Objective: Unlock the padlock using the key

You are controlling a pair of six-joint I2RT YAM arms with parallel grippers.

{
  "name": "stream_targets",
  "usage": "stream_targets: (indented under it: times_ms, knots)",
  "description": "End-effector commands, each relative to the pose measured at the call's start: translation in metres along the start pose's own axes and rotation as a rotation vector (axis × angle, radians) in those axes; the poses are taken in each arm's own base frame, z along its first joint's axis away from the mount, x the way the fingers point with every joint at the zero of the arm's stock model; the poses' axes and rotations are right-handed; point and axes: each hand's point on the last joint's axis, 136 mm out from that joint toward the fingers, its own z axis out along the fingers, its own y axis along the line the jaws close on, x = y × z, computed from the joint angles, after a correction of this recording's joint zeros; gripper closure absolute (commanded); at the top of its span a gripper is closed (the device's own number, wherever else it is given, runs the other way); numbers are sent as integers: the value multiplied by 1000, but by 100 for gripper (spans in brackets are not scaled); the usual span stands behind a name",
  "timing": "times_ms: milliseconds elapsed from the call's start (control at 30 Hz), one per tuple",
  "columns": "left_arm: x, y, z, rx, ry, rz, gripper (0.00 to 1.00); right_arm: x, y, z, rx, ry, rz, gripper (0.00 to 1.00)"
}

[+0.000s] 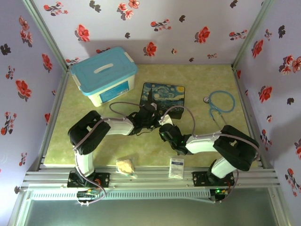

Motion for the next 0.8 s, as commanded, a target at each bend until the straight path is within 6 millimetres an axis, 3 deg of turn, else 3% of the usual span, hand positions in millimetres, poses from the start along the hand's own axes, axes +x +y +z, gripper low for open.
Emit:
stream_targets:
  times_ms: [0, 467, 767]
  knots:
    - [-3, -28, -17, 98, 9, 2, 100, 23, -17, 1, 86, 57, -16, 60]
    - [-9, -19, -18, 84, -10, -15, 100, 26, -33, -22, 57, -23, 155, 53]
    - [-9, -23, -23, 100, -15, -11, 100, 13, -7, -10, 12, -27, 31, 54]
